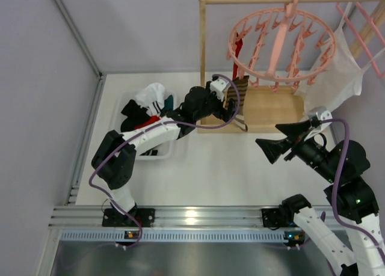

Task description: Remove the socks clipped to the hanger

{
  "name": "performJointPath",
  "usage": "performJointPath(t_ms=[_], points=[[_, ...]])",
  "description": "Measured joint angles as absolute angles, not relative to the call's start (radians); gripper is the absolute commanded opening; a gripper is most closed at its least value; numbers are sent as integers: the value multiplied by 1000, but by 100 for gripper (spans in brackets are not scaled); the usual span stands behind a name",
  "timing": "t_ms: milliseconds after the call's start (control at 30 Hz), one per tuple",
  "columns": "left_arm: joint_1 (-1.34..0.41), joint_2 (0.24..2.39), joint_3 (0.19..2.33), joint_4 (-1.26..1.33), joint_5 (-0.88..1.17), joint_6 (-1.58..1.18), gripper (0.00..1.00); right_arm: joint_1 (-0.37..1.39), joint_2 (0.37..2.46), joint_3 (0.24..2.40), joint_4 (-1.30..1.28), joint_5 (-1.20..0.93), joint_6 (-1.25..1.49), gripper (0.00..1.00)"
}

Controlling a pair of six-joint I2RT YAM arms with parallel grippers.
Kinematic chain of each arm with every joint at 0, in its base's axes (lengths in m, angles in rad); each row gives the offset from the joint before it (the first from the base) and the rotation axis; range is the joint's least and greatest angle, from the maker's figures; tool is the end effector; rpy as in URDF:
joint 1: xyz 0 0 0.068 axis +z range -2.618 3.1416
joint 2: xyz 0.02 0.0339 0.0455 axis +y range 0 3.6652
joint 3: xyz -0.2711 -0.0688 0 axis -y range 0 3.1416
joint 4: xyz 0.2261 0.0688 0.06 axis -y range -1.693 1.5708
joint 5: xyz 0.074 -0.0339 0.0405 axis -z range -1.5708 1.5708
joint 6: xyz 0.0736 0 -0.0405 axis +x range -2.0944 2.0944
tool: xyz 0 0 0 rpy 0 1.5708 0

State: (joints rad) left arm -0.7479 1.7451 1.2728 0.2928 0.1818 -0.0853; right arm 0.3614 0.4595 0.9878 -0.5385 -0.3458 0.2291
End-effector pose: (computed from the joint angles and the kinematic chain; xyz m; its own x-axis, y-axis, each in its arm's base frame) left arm 0.3133 -0.3088 0.3049 -0.1985 0.0699 -0.9776 0.7853 0.6082 -0.1160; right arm 0.0710 0.0535 0.3981 -0.1568 0.1691 -0.9730 -0.6305 0.7411 0.2305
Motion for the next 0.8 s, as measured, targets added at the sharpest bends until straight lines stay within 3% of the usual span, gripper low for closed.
performJointPath(t_ms=[100, 133, 233, 267, 367, 533, 800], points=[[-748, 1781, 1304, 299, 187, -76, 74, 361, 459, 984, -530, -351, 229, 99], [-748, 1792, 1312, 300, 194, -74, 52, 361, 459, 979, -519, -355, 229, 99], [-748, 1818, 1326, 301, 216, -78, 24, 361, 460, 966, -498, -361, 230, 100], [-748, 1824, 1328, 302, 220, -79, 11, 361, 460, 960, -490, -362, 231, 99], [-751, 1827, 1329, 304, 220, -84, 0, 361, 459, 942, -455, -364, 253, 100], [-786, 1809, 1307, 313, 139, -104, 0, 361, 459, 924, -403, -369, 301, 99], [-994, 1700, 1196, 315, -211, -144, 0, 361, 447, 932, -391, -245, 387, 100]])
